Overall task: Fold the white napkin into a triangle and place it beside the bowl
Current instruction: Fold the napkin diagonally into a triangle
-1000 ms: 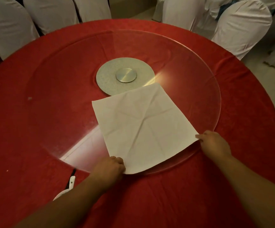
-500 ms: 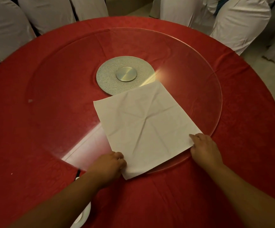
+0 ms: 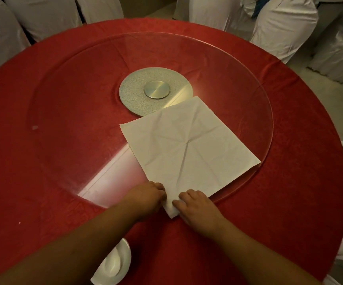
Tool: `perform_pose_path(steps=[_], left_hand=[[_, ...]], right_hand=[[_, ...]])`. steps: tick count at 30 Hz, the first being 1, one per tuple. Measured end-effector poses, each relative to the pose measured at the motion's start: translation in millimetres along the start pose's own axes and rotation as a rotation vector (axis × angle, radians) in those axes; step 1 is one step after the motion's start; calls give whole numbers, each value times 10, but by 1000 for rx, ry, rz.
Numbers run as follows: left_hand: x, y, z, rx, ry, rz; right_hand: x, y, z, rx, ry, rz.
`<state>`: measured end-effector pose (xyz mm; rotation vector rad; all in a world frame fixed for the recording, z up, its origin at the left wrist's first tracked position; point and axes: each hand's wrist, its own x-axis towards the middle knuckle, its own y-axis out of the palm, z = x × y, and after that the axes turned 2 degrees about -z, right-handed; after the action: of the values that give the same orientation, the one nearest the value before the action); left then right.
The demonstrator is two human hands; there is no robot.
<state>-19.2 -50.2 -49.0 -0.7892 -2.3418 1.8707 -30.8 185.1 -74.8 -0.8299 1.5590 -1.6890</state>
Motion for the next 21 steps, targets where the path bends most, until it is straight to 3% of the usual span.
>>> perform_pose_path(steps=[10,21], left_hand=[[169,-60,33,-106,-128,-34],[335,-128,135,-177,-283,-63]], right_hand=[[169,263,26,1,-242,-209],[197,259,-125,35,-375,-142]])
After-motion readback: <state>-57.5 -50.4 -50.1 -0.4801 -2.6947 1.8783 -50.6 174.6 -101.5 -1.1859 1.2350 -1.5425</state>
